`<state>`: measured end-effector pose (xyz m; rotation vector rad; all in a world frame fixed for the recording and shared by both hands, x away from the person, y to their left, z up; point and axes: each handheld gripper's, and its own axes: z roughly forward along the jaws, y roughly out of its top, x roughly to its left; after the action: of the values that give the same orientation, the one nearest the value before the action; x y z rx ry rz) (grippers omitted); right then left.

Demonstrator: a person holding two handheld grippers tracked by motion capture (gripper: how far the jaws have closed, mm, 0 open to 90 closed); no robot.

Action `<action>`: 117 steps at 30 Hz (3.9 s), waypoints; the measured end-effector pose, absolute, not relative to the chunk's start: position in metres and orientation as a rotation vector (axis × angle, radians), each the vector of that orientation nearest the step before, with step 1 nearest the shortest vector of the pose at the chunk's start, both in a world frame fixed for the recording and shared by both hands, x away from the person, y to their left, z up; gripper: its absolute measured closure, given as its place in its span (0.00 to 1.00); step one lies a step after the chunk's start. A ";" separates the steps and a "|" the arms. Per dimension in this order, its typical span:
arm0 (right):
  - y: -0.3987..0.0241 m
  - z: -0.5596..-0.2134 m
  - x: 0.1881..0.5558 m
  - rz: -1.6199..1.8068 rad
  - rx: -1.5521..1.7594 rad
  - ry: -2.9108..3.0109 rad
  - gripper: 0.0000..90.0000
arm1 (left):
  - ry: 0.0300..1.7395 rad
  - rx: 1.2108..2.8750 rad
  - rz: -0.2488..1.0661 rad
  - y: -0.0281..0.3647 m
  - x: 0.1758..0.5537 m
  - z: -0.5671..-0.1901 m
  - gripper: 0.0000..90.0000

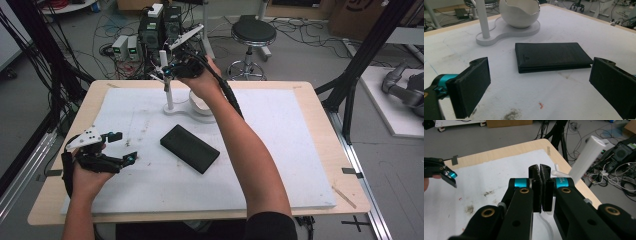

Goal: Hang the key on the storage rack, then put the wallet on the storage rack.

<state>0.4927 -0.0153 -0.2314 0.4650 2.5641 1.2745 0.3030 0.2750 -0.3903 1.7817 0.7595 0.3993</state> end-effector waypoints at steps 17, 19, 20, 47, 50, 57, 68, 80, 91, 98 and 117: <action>0.005 -0.245 0.523 1.248 0.552 2.565 1.00 | 0.748 1.796 0.389 0.270 0.305 -0.392 0.04; 0.004 -0.246 0.525 1.247 0.569 2.567 1.00 | 0.748 1.798 0.388 0.271 0.305 -0.392 0.04; 0.003 -0.246 0.526 1.249 0.578 2.564 1.00 | 0.752 1.795 0.389 0.272 0.305 -0.393 0.04; -0.065 -0.235 0.494 1.233 0.609 2.457 0.58 | 0.755 1.806 0.389 0.267 0.307 -0.391 0.04; -0.085 -0.235 0.485 1.233 0.618 2.446 0.52 | 0.751 1.817 0.383 0.264 0.309 -0.392 0.04; -0.134 -0.241 0.458 1.240 0.653 2.431 0.43 | 0.741 1.838 0.377 0.256 0.313 -0.391 0.04; -0.197 -0.262 0.417 1.328 0.722 2.394 0.35 | 0.739 1.855 0.368 0.247 0.320 -0.392 0.04; -0.251 -0.306 0.375 1.383 0.801 2.324 0.30 | 0.738 1.864 0.371 0.243 0.323 -0.393 0.04; -0.294 -0.363 0.336 1.453 0.937 2.237 0.27 | 0.729 1.863 0.369 0.242 0.324 -0.393 0.04; -0.302 -0.383 0.329 1.425 0.977 2.230 0.24 | 0.727 1.868 0.371 0.240 0.326 -0.392 0.04; -0.304 -0.384 0.331 1.460 1.009 2.283 0.22 | 0.712 1.878 0.373 0.236 0.327 -0.389 0.04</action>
<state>0.3315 -0.3036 -0.3843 1.0093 2.2826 1.4599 0.3274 0.2357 -0.3893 1.8776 0.7121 0.3733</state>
